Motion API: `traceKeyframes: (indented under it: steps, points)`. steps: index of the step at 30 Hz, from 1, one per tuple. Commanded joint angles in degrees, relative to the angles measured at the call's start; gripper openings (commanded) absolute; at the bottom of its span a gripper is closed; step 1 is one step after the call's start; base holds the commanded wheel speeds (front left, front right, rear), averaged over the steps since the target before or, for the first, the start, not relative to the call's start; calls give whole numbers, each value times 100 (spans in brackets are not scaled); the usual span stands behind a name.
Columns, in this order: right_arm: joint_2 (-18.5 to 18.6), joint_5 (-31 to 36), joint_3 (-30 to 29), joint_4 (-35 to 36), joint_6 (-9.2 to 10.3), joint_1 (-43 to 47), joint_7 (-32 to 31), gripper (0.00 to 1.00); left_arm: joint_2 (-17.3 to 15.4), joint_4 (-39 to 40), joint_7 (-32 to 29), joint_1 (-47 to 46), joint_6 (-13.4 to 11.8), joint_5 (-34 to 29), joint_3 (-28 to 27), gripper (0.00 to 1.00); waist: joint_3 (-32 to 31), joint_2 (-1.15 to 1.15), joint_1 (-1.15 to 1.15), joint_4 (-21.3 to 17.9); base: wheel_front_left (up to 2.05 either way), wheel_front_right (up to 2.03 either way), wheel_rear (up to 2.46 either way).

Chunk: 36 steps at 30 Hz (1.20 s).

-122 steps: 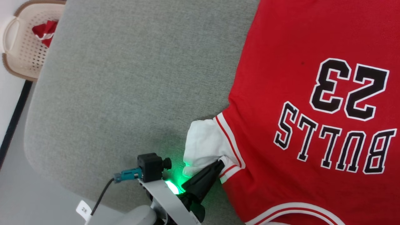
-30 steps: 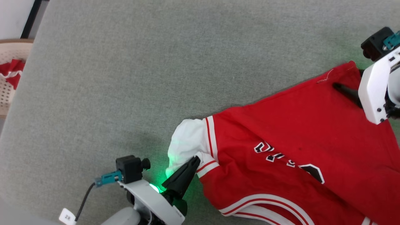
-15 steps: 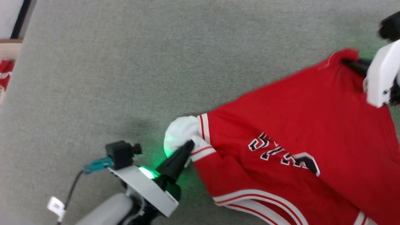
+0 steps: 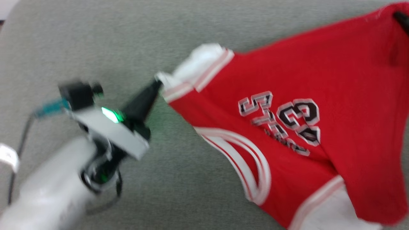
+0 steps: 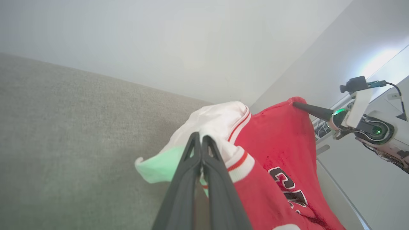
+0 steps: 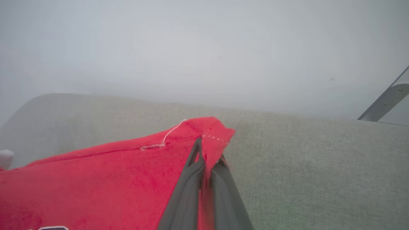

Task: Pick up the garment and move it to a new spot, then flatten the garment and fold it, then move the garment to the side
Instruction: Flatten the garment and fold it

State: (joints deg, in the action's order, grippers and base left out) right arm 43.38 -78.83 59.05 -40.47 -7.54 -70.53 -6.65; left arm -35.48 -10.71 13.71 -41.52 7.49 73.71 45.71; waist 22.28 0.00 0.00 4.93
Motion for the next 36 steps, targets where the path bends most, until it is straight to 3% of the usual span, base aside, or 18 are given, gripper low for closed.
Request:
traceKeyframes:
  steps: [1,10,16,24,30,33,36]
  points:
    - [-65,-77,-80,-51,11,-143,46,0,18,-119,-40,-194,-3,23,-49,0,-46,0,0,-210,0,0,0]
    - [-721,63,-419,-962,11,-1321,589,0,866,-2024,-492,-2677,-183,475,-786,0,499,0,0,-595,0,0,0]
    - [-1162,219,-711,-1651,11,-2316,1339,0,1249,-3366,-399,-4349,-336,263,-989,0,729,0,0,-865,0,0,0]
    - [-1589,400,-1016,-2525,11,-3467,2073,0,1603,-4157,83,-6086,-140,-61,-1301,0,913,0,0,-1016,0,0,0]
    - [-1776,410,-1324,-2722,11,-3854,2178,0,1834,-4321,151,-6570,-25,-112,-1756,0,1030,0,0,-910,0,0,0]
    - [-1854,532,-1175,-2629,11,-3534,2179,0,1931,-4298,139,-6175,-3,-209,-1823,0,1078,0,0,-850,0,0,0]
    - [-1806,562,-986,-2405,11,-3145,2040,0,2049,-3764,116,-5587,4,170,-1885,0,1083,0,0,-778,0,0,0]
